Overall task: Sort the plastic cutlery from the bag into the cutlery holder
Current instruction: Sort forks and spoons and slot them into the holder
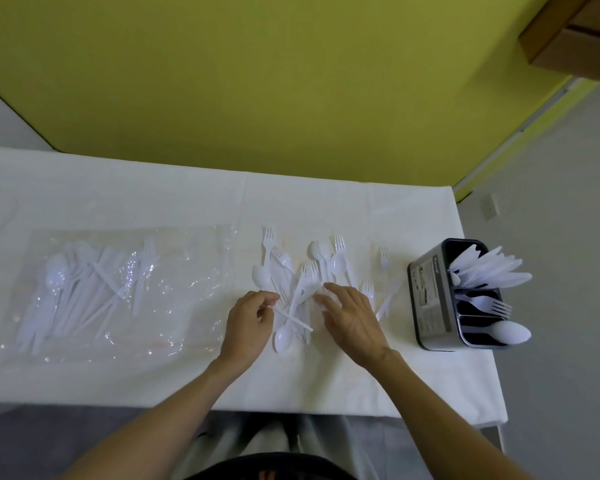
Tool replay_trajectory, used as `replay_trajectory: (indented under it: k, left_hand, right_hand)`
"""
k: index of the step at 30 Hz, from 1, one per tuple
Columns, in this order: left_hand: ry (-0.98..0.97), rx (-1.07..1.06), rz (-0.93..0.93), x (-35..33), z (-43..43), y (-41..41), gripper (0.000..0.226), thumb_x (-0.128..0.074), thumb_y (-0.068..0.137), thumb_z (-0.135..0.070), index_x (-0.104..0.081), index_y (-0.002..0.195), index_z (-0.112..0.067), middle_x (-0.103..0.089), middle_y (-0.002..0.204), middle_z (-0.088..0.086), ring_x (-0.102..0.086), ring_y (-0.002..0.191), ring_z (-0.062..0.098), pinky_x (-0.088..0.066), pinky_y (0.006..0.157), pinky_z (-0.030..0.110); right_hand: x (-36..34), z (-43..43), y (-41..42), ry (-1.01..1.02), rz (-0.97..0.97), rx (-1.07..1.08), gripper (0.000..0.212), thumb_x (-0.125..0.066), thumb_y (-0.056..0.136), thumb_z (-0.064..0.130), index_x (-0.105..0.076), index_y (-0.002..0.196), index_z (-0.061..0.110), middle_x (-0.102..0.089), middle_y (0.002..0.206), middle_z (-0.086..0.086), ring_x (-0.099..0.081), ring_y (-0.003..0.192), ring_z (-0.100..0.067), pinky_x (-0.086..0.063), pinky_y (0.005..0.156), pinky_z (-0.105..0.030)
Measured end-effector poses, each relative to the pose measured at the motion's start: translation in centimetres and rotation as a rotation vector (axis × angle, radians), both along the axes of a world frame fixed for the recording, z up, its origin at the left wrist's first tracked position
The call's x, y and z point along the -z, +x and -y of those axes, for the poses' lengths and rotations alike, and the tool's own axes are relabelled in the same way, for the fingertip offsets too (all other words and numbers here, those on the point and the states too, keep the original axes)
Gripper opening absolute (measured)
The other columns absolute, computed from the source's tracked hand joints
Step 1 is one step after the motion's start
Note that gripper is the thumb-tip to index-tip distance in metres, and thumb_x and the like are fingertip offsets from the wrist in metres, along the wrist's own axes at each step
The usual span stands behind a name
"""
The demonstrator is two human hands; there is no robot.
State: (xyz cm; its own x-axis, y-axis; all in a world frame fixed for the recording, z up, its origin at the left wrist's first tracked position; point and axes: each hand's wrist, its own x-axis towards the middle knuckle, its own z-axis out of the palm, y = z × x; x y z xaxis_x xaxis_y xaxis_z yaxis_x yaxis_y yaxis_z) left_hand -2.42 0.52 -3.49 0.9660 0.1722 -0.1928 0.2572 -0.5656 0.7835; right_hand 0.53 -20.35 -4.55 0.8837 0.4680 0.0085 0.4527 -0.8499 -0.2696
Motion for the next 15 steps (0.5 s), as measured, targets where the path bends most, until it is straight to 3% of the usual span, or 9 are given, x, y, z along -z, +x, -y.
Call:
replay_trajectory:
  k: [4, 9, 13, 15]
  left_hand:
    - [0.000, 0.002, 0.034, -0.4, -0.8, -0.1, 0.009, -0.065, 0.087, -0.012, -0.071, 0.090, -0.018, -0.066, 0.087, -0.009, -0.061, 0.087, 0.008, -0.045, 0.073, 0.005]
    - [0.046, 0.036, 0.075, 0.5, -0.8, 0.6, 0.016, -0.069, 0.081, -0.004, -0.069, 0.089, -0.018, -0.064, 0.087, -0.009, -0.056, 0.093, 0.013, -0.055, 0.080, 0.026]
    - [0.039, 0.055, 0.119, 0.7, -0.4, 1.1, 0.020, -0.066, 0.081, 0.004, -0.069, 0.087, -0.015, -0.054, 0.092, -0.012, -0.051, 0.097, 0.014, -0.054, 0.079, 0.025]
    - [0.012, 0.035, 0.143, 0.7, 0.0, 1.4, 0.020, -0.067, 0.080, 0.006, -0.068, 0.085, -0.013, -0.047, 0.093, -0.016, -0.051, 0.096, 0.015, -0.053, 0.079, 0.022]
  right_hand:
    - [0.0, -2.8, 1.3, -0.059, 0.004, -0.009, 0.043, -0.085, 0.066, 0.014, -0.067, 0.105, 0.015, -0.067, 0.112, -0.010, -0.065, 0.092, -0.032, -0.054, 0.073, -0.039]
    - [0.0, -3.5, 1.6, -0.186, -0.014, 0.090, 0.049, -0.093, 0.045, 0.009, -0.064, 0.084, 0.016, -0.062, 0.080, -0.004, -0.056, 0.068, -0.025, -0.045, 0.055, -0.033]
    - [-0.3, -2.1, 1.8, -0.201, 0.004, 0.131, 0.040, -0.090, 0.049, 0.003, -0.061, 0.074, 0.015, -0.058, 0.067, -0.002, -0.052, 0.061, -0.023, -0.039, 0.050, -0.031]
    - [-0.5, -0.9, 1.8, -0.137, -0.036, 0.168, 0.026, -0.085, 0.063, 0.005, -0.062, 0.074, 0.012, -0.059, 0.068, -0.003, -0.053, 0.061, -0.024, -0.041, 0.047, -0.031]
